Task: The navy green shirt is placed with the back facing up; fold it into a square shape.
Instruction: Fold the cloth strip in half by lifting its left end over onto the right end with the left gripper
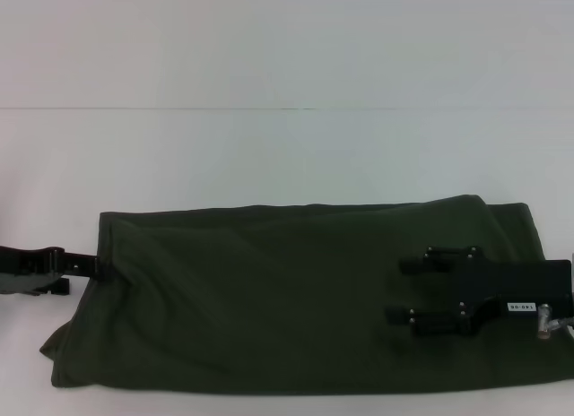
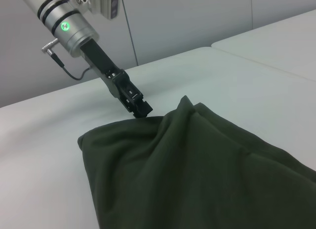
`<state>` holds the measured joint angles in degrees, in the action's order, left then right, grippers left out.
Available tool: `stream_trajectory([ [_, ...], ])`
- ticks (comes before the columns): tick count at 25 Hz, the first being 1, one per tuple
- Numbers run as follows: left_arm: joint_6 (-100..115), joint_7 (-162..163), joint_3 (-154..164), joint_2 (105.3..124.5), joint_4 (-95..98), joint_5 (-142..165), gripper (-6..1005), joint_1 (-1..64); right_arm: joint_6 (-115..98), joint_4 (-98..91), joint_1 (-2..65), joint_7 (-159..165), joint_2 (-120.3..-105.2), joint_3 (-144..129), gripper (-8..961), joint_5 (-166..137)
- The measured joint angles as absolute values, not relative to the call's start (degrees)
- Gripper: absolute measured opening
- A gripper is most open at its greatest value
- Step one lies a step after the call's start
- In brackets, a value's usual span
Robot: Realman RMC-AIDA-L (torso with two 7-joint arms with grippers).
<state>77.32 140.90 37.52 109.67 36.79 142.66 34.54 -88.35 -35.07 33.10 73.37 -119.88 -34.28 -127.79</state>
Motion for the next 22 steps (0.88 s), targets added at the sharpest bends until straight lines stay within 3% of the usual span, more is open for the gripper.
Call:
stream_trajectory([
  [22,77.24,140.92,37.71,110.54,36.85,144.92,823,35.28,-87.43,-34.98,33.04,73.39,-119.87,-34.27,843,-127.97],
])
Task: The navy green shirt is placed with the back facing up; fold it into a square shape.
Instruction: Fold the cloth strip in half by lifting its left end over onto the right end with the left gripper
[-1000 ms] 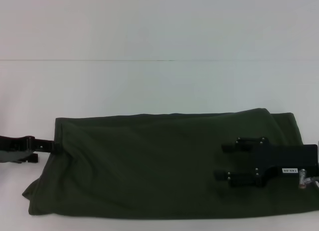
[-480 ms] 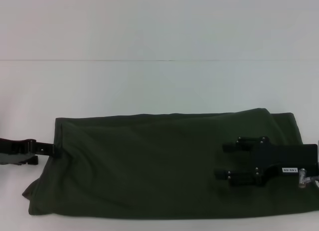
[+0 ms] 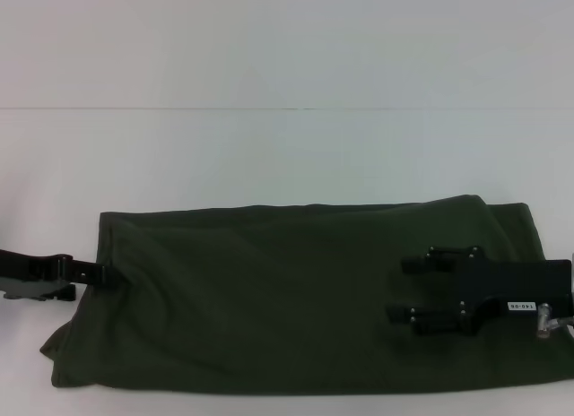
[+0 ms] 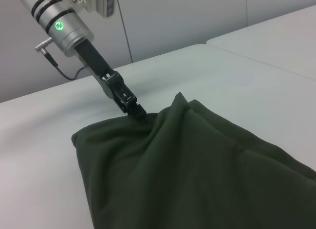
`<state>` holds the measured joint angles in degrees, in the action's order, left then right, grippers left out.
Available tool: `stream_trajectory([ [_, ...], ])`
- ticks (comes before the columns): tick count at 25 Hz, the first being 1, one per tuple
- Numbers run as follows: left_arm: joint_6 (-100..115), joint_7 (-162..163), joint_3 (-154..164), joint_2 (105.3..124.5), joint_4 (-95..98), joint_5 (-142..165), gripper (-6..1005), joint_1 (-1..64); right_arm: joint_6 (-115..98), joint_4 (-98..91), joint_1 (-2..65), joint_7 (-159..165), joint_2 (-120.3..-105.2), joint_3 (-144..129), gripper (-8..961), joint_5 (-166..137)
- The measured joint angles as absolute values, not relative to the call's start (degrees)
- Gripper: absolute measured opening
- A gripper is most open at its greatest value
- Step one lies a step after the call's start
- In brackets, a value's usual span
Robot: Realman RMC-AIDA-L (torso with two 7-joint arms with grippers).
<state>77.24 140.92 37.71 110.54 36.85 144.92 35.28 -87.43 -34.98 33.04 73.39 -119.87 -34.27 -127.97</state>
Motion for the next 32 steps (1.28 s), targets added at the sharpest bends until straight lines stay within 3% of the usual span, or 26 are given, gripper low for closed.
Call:
stream_trajectory([
  [23,77.66,141.09,37.64,113.03,33.54,144.48,823,38.71,-87.27,-34.98,33.13,73.39,-119.88,-34.27,842,-128.1],
  [32,77.96,141.16,37.1,113.08,33.77,144.29,817,38.67,-87.17,-34.98,33.11,73.39,-119.88,-34.26,842,-127.91],
])
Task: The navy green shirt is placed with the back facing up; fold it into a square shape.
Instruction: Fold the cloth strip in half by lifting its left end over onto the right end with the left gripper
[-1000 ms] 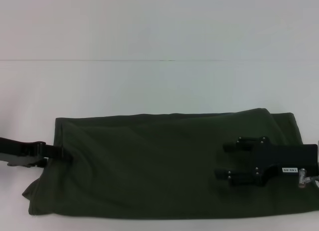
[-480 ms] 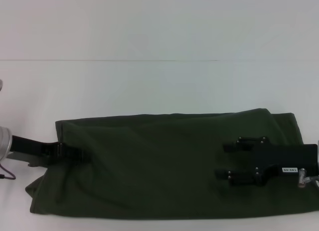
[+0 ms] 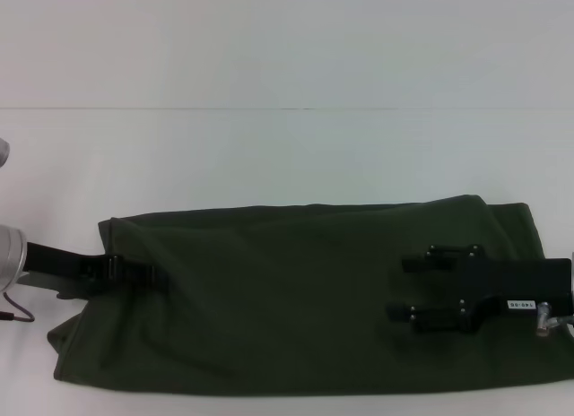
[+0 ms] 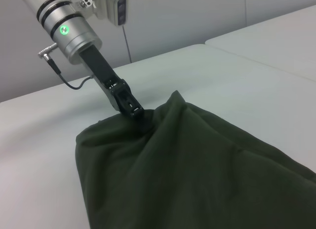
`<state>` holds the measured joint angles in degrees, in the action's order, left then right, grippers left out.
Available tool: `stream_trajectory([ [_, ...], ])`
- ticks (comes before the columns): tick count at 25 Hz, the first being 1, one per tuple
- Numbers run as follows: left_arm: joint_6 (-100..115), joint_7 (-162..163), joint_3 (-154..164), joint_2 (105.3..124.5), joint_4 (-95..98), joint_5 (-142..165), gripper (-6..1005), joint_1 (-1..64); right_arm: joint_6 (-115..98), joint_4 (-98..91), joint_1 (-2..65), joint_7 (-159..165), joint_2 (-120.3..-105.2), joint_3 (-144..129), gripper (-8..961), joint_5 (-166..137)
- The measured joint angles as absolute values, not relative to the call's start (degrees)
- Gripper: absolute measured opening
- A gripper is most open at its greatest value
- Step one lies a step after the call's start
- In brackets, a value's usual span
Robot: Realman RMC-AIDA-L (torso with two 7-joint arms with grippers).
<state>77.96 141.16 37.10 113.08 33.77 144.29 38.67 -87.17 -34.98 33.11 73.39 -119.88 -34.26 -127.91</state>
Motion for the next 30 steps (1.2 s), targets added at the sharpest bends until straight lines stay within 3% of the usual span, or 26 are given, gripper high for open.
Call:
stream_trajectory([
  [6,77.87,141.4,37.41,113.15,34.21,144.93,813,38.56,-86.96,-34.98,33.07,73.48,-119.88,-34.29,843,-127.8],
  [8,77.95,141.4,37.42,113.06,34.24,144.94,682,38.56,-86.98,-34.98,33.06,73.57,-119.88,-34.29,843,-127.79],
  [19,78.18,141.31,37.35,112.69,34.12,144.75,221,38.49,-87.21,-34.98,33.06,73.66,-119.88,-34.27,843,-127.78],
  [25,78.2,141.19,37.45,112.34,34.0,144.87,81,38.49,-87.38,-34.98,33.04,73.66,-119.88,-34.27,843,-127.78],
  [30,78.86,140.85,37.61,111.52,34.12,145.22,81,38.49,-87.51,-34.98,33.02,74.01,-119.82,-34.27,843,-127.78],
])
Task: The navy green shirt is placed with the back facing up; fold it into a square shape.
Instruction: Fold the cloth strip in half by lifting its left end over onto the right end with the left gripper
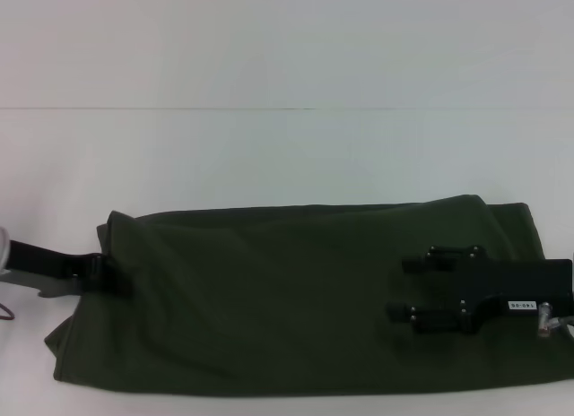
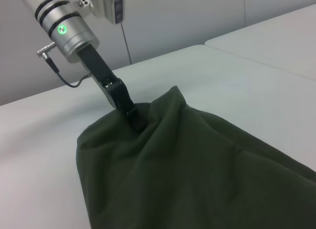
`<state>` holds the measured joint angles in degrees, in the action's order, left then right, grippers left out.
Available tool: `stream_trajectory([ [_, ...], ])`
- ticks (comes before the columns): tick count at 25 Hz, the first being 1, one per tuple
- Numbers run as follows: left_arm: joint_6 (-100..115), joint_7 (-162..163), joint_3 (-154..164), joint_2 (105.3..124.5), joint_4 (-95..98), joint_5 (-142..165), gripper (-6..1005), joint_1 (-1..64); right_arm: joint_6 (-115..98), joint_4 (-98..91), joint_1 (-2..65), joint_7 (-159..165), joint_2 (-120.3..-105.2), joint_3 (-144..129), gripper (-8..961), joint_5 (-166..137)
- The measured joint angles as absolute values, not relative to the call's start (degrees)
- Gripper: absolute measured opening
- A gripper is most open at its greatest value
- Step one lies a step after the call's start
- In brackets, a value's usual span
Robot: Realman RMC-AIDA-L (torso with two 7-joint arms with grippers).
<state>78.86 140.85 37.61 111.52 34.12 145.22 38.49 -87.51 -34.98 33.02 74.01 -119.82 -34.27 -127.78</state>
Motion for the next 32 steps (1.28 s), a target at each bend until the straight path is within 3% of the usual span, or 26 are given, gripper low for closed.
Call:
stream_trajectory([
  [14,83.64,141.49,35.84,103.72,36.38,152.16,80,37.06,-87.96,-34.98,33.05,74.0,-119.79,-34.15,843,-127.54],
  [22,89.36,143.59,28.8,102.51,40.14,156.19,80,37.89,-88.1,-34.98,33.2,73.96,-119.96,-34.24,843,-127.37],
  [32,101.96,148.8,18.6,102.55,39.95,151.39,79,41.27,-87.87,-34.8,33.23,73.7,-119.97,-34.04,843,-127.35],
])
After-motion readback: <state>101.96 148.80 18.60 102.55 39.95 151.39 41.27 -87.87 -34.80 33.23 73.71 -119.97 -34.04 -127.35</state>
